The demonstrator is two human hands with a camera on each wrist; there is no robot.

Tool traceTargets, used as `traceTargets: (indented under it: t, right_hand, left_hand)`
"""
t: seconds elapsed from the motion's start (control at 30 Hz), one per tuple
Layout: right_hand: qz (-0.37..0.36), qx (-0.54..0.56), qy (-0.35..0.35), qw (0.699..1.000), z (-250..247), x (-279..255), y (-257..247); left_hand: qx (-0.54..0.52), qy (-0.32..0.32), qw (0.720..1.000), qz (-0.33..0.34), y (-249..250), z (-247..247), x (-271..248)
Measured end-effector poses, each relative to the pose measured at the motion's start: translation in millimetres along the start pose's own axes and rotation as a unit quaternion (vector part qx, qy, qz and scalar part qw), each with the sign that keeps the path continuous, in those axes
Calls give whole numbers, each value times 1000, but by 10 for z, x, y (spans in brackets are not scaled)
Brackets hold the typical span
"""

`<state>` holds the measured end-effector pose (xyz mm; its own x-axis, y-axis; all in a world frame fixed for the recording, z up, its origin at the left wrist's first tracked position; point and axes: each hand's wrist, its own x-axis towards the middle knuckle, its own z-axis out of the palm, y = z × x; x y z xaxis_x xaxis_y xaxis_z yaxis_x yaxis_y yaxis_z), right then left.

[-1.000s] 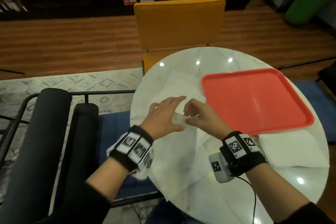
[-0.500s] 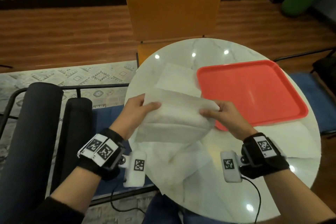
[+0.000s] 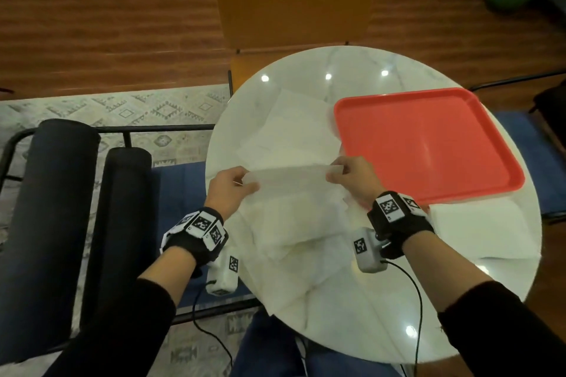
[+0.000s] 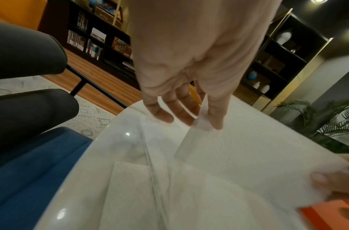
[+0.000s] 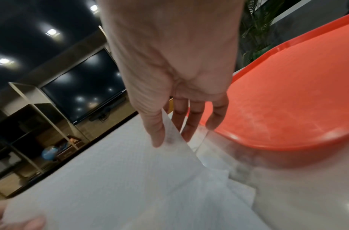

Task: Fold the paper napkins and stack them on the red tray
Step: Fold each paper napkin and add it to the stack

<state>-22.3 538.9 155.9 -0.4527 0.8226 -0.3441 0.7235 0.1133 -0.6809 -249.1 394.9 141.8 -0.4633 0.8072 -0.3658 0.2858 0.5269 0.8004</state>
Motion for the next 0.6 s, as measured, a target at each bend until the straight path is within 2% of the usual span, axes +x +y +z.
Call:
traceTargets:
  t: [0.07, 0.17, 0.27, 0.47, 0.53, 0.6]
  right_hand:
    - [-20, 10, 34, 999, 0, -93, 47]
    - [-53, -14, 56, 997, 43, -278, 143]
    - [-42, -45, 46, 997, 142, -378, 330]
    - [-35, -121, -1, 992, 240, -463, 538]
    - [-30, -160, 2, 987, 201, -477, 543]
    - [-34, -172, 37, 984, 176, -445, 497]
  left_hand:
    - [2, 29, 999, 30, -33, 1, -69]
    - [9, 34, 997, 72, -171, 23, -215]
    - [46, 5, 995, 93, -337, 84, -366]
    - [219, -56, 969, 95, -534, 130, -552]
    - [207, -30, 974, 92, -562, 122, -577]
    - [180, 21, 978, 107, -536, 136, -562]
